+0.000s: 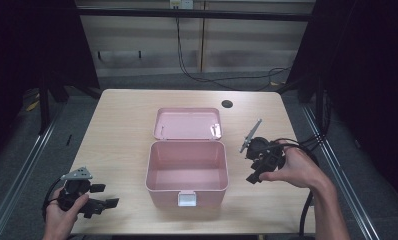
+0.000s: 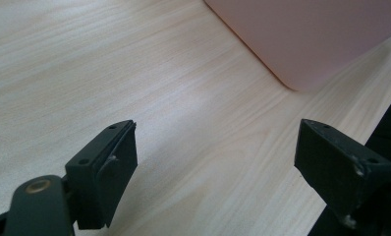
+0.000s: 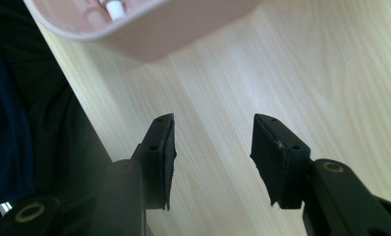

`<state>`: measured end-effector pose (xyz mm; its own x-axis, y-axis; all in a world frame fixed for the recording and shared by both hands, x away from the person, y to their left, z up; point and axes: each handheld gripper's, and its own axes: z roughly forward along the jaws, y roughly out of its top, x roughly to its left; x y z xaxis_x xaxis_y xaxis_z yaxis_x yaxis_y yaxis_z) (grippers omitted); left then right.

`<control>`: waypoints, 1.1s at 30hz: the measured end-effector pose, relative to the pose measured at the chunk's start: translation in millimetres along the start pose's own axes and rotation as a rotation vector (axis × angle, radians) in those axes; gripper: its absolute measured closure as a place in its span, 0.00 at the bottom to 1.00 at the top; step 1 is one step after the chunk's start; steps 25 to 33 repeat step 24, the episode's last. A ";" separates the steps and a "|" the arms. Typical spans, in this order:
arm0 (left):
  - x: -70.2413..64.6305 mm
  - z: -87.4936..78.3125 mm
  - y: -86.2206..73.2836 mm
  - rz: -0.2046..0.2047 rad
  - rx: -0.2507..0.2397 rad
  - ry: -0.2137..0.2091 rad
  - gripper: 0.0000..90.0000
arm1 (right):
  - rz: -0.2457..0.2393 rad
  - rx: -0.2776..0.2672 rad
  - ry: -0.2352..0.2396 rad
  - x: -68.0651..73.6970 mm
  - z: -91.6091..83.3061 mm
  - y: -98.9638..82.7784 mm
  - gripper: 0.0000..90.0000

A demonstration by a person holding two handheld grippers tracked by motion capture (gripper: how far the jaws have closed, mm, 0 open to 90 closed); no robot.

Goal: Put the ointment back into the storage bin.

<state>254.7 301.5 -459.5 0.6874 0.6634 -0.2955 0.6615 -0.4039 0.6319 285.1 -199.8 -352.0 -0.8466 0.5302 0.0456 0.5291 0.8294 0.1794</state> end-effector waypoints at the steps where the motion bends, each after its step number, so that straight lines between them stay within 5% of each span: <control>1: 0.0 -0.1 0.0 0.000 0.000 0.001 0.18 | 0.010 -0.002 -0.001 -1.1 1.7 -3.5 0.57; 14: 0.0 0.5 0.0 0.000 0.000 0.002 0.18 | 0.168 -0.022 -0.038 -12.5 23.7 -37.1 0.49; 24: 0.5 0.8 0.3 -0.003 0.006 0.003 0.18 | 0.297 -0.046 -0.057 -34.0 49.0 -65.8 0.42; 33: 0.5 0.8 0.3 -0.003 0.006 0.003 0.18 | 0.297 -0.046 -0.057 -34.0 49.0 -65.8 0.42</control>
